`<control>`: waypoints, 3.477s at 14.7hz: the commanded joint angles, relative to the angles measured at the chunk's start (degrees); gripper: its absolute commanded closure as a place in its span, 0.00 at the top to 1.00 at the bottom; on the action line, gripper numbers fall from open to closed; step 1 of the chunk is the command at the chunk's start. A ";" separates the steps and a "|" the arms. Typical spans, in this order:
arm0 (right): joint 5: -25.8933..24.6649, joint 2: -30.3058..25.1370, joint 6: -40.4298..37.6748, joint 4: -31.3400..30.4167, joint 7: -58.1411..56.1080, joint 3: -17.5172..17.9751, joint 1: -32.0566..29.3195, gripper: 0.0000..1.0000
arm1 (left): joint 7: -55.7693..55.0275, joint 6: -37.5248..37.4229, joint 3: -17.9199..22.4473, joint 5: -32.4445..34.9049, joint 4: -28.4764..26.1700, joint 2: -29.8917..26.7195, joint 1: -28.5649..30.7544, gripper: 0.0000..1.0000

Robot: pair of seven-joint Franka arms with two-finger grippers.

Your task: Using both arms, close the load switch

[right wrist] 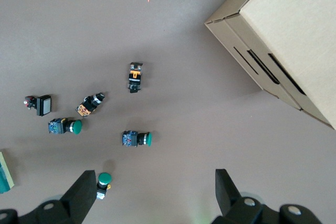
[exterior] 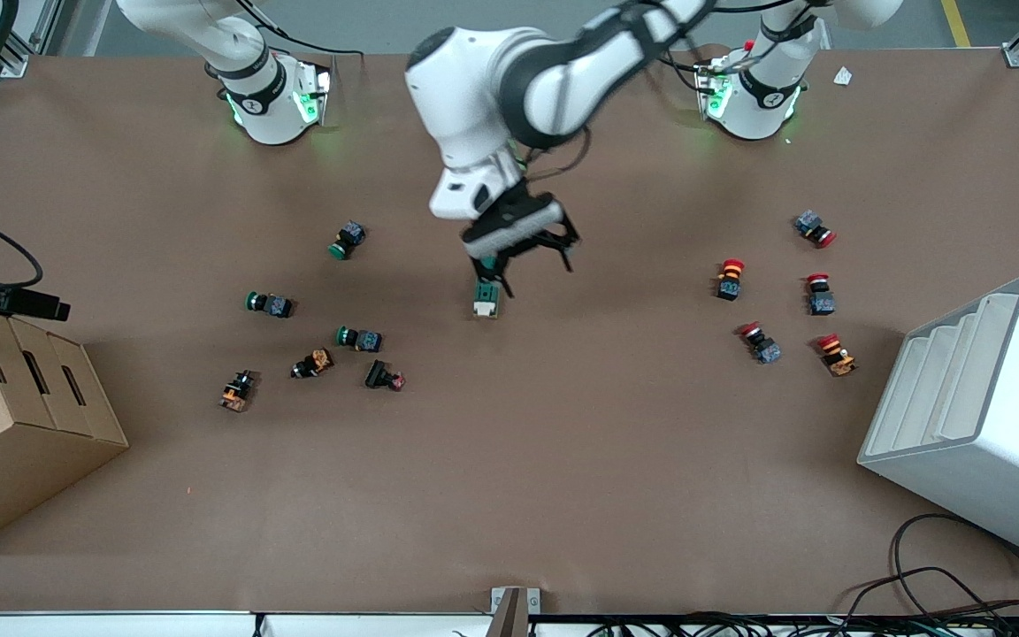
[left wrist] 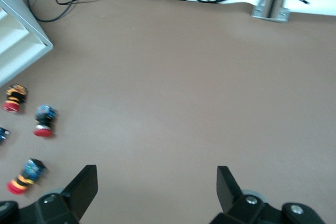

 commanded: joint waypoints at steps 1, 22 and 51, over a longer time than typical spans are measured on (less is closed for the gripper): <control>-0.80 1.29 -1.22 2.08 -0.19 0.98 -0.91 1.00 | 7.09 0.27 -0.52 -4.98 0.29 -3.23 6.49 1.00; -11.86 -10.81 0.52 -8.09 -0.10 25.54 -13.27 1.00 | 68.78 -6.49 17.76 -45.60 -5.32 -27.76 31.73 1.00; -14.95 -31.23 2.29 -25.17 2.09 36.31 -21.12 1.00 | 76.98 -11.16 20.31 -48.24 -16.41 -38.31 34.20 1.00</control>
